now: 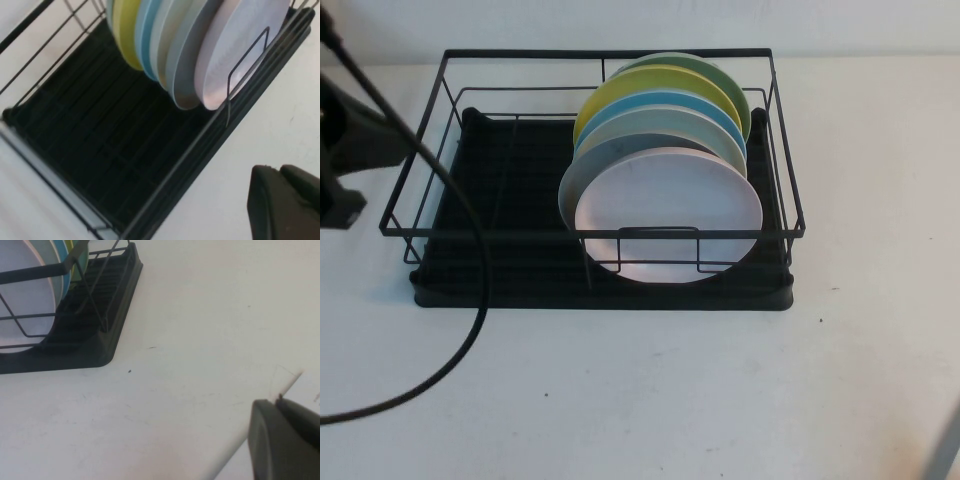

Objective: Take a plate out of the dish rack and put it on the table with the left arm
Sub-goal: Grasp the plate from the shelf

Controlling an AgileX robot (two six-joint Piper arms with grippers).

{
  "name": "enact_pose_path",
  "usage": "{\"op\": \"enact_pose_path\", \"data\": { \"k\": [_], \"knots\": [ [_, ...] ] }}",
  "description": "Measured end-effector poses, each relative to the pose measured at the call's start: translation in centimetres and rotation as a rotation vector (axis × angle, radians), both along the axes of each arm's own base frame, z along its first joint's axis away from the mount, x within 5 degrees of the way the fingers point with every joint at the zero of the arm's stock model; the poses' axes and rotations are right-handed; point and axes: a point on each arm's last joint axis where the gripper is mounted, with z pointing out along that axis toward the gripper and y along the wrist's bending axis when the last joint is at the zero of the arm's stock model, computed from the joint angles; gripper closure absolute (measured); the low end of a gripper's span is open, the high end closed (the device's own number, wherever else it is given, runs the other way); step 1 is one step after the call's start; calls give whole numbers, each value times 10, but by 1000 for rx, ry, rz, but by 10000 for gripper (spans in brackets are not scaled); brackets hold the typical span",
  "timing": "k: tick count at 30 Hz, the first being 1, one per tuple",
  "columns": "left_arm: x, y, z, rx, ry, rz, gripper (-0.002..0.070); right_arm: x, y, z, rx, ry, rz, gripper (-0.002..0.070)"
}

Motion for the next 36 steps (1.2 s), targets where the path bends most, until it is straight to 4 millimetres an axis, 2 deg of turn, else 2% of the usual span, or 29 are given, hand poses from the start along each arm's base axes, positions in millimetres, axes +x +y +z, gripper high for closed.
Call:
{"op": "enact_pose_path", "data": {
  "k": [4, 10, 15, 17, 19, 23, 25, 36],
  "knots": [
    [31, -20, -7, 67, 13, -108, 678, 0, 0, 0, 0, 0, 0, 696],
    [62, -75, -20, 230, -3, -272, 678, 0, 0, 0, 0, 0, 0, 696],
    [92, -113, -38, 354, -17, -255, 675, 0, 0, -1, -1, 12, 3, 696],
    [103, -123, -46, 371, -10, -233, 642, 0, 0, -1, -1, 13, 4, 696],
    [111, -130, -52, 370, -2, -225, 562, 0, 0, -1, -1, 13, 4, 696],
    [122, -140, -61, 338, -3, -221, 351, 0, 0, -1, -1, 13, 4, 696],
    [123, -143, -65, 324, 12, -226, 304, 0, 0, -1, -1, 13, 4, 696],
    [131, -155, -82, 285, 43, -279, 300, 0, 0, -1, -1, 13, 4, 696]
  ]
}}
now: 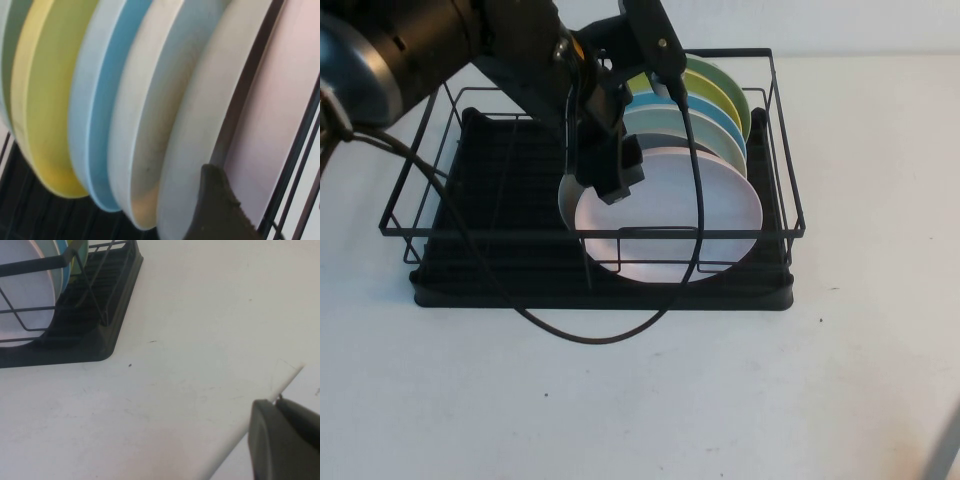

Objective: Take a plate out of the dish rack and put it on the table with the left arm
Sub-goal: Grasp the plate from the shelf

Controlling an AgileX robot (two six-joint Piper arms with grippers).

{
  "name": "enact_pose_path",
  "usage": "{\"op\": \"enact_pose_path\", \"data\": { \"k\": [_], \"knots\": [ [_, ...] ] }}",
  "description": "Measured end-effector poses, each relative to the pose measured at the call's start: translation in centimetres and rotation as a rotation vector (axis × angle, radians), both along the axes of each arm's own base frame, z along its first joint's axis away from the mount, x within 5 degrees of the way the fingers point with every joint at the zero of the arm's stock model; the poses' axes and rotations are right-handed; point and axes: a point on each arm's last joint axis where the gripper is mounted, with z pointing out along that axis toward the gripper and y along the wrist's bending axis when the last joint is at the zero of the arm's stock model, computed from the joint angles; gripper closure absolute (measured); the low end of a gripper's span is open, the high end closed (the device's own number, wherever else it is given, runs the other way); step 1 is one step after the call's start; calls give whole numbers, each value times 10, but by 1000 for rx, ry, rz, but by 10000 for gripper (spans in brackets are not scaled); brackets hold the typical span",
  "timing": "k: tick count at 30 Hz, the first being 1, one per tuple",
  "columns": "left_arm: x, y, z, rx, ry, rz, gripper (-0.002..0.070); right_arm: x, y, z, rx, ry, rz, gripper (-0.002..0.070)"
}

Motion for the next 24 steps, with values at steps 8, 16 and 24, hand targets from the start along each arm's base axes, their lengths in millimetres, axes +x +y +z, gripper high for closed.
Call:
{"op": "enact_pose_path", "data": {
  "k": [8, 16, 24],
  "knots": [
    [2, -5, -7, -9, 22, -10, 302, 0, 0, 0, 0, 0, 0, 696],
    [-3, -14, -8, 25, -10, -44, 302, 0, 0, 0, 0, 0, 0, 696],
    [6, -22, -19, 10, -23, -43, 328, 0, 0, 0, 0, 1, 0, 696]
  ]
}}
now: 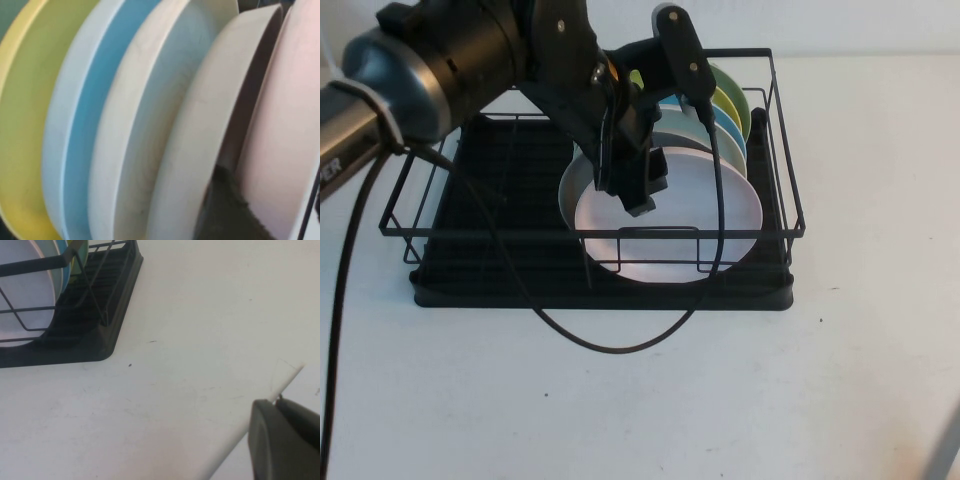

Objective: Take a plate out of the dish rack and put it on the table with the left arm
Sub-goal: Grasp the plate from the shelf, then place the plate from the table

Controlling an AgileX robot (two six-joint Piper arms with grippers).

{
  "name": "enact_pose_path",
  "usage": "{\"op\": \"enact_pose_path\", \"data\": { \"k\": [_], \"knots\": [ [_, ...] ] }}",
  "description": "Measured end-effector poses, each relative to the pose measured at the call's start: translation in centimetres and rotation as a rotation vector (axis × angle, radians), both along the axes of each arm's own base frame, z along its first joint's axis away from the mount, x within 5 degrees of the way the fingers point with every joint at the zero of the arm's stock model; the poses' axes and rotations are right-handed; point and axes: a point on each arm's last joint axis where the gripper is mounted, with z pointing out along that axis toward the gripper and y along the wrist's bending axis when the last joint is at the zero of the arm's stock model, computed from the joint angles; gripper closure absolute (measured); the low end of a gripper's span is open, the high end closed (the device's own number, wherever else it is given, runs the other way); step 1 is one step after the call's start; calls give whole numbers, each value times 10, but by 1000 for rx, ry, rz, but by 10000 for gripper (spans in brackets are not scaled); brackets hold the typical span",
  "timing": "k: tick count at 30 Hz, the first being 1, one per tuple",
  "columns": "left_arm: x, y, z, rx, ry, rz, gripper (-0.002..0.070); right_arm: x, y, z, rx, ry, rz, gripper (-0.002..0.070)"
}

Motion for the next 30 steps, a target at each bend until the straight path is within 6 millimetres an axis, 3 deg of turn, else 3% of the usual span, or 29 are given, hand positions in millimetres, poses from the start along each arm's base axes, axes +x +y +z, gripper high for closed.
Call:
{"op": "enact_pose_path", "data": {
  "k": [5, 7, 15, 24, 30],
  "knots": [
    [6, -3, -7, -5, -11, 2, 561, 0, 0, 0, 0, 0, 0, 696],
    [8, -4, -5, -5, -43, -3, 608, 0, 0, 0, 0, 0, 0, 696],
    [5, -1, 5, -16, -80, -5, 614, 0, 0, 0, 0, 1, 0, 696],
    [-30, 24, 80, -179, -224, 79, 622, 0, 0, 0, 0, 1, 0, 696],
    [-59, 54, 120, -321, -208, 333, 622, 0, 0, 0, 0, 1, 0, 696]
  ]
}}
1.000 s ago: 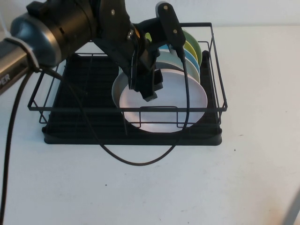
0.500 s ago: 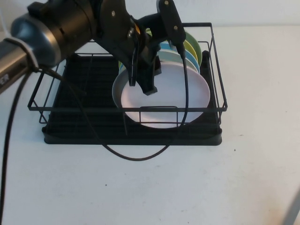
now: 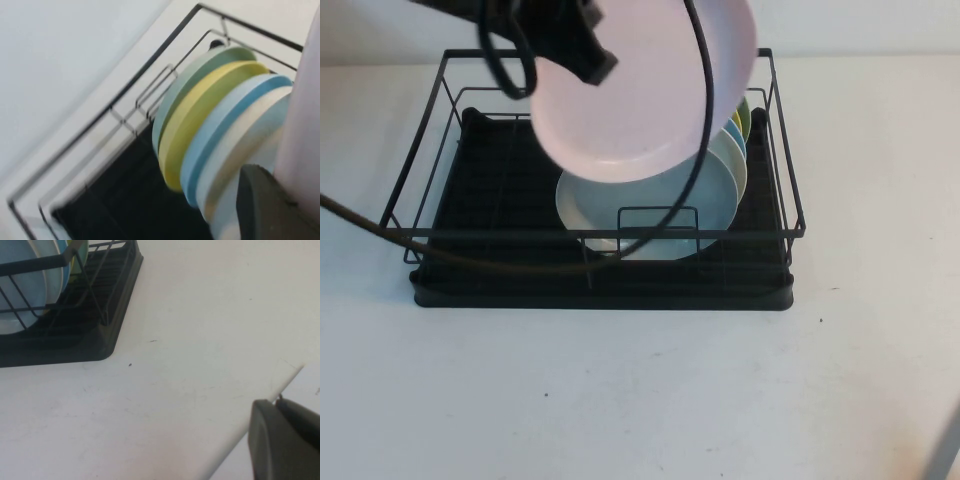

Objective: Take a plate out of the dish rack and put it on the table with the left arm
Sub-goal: Place the plate from the table

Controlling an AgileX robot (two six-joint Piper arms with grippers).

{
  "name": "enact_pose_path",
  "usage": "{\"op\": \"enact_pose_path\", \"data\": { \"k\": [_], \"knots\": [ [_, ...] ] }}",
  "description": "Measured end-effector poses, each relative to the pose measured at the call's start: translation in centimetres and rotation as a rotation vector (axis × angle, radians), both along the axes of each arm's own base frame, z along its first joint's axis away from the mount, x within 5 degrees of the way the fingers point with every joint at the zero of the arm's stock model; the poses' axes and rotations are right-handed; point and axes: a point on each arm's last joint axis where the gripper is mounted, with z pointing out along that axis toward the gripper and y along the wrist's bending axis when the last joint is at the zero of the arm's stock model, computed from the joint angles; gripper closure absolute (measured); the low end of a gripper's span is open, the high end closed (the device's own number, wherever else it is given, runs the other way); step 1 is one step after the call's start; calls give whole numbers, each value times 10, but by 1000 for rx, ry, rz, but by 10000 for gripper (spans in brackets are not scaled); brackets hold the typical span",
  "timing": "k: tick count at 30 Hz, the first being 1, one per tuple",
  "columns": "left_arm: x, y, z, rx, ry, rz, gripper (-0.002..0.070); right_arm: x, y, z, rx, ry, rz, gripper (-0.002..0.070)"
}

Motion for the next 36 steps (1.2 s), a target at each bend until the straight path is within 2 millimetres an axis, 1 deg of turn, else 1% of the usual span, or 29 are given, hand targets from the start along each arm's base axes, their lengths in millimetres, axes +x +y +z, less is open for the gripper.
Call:
{"op": "enact_pose_path", "data": {
  "k": [3, 6, 8, 10, 12, 14, 17, 20, 23, 25, 26, 28, 30, 33, 36],
  "knots": [
    [-9, 17, 4, -83, 112, 144, 622, 0, 0, 0, 0, 0, 0, 696],
    [-10, 31, -1, -133, 255, 190, 622, 0, 0, 0, 0, 0, 0, 696],
    [-10, 36, -5, -184, 353, 151, 622, 0, 0, 0, 0, 0, 0, 696],
    [-11, 38, -9, -284, 444, 80, 622, 0, 0, 0, 0, 0, 0, 696],
    [-13, 44, -12, -359, 493, 34, 622, 0, 0, 0, 0, 0, 0, 696],
    [-17, 53, -16, -436, 538, 5, 622, 0, 0, 0, 0, 0, 0, 696],
    [-27, 69, -30, -567, 626, -44, 622, 0, 0, 0, 0, 0, 0, 696],
    [-43, 81, -57, -693, 713, -74, 622, 0, 0, 0, 0, 0, 0, 696],
    [-59, 94, -97, -748, 791, 10, 622, 0, 0, 0, 0, 0, 0, 696],
    [-70, 101, -133, -788, 861, 107, 622, 0, 0, 0, 0, 0, 0, 696],
    [-75, 103, -149, -806, 890, 145, 622, 0, 0, 0, 0, 0, 0, 696],
    [-87, 104, -186, -852, 960, 229, 622, 0, 0, 0, 0, 0, 0, 696],
    [-97, 105, -213, -909, 998, 299, 622, 0, 0, 0, 0, 0, 0, 696],
    [-113, 107, -244, -959, 1028, 396, 622, 0, 0, 0, 0, 0, 0, 696],
    [-116, 111, -260, -966, 1015, 482, 623, 0, 0, 0, 0, 0, 0, 696]
  ]
}}
